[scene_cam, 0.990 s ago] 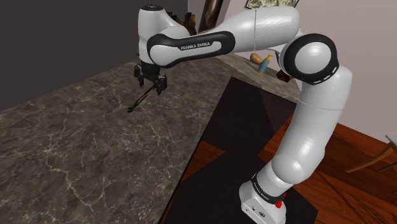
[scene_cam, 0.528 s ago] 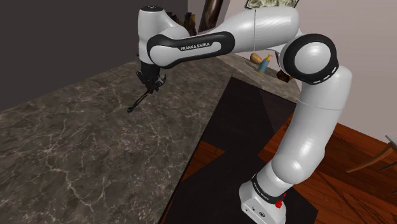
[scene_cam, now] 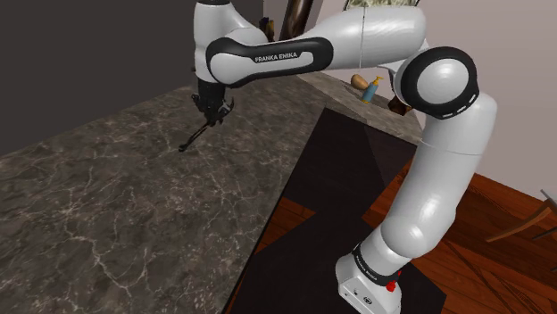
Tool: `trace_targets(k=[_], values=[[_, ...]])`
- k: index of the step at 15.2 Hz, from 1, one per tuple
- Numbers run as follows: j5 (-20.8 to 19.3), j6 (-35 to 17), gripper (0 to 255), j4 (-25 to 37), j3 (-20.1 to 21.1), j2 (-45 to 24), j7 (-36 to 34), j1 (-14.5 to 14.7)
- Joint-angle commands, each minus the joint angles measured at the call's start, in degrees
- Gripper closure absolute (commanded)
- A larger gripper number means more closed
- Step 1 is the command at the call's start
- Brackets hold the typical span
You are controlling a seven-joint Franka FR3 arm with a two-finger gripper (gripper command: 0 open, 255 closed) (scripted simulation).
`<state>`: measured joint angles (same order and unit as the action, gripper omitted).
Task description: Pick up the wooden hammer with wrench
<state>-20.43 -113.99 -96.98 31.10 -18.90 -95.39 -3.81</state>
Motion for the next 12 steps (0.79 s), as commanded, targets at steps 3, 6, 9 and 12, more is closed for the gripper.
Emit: trace_targets(k=[3,6,9,12], values=[[0.8,2.6,255,1.9,0.3,1.0,0.9,-0.1],[1.3,4.7,255,3.6,0.5,1.4,1.4,-0.1],[1.7,6.8,255,5.5,0.6,1.8,1.9,0.0],[1.8,7.6,255,6.2,0.7,1.9,2.1,0.1]])
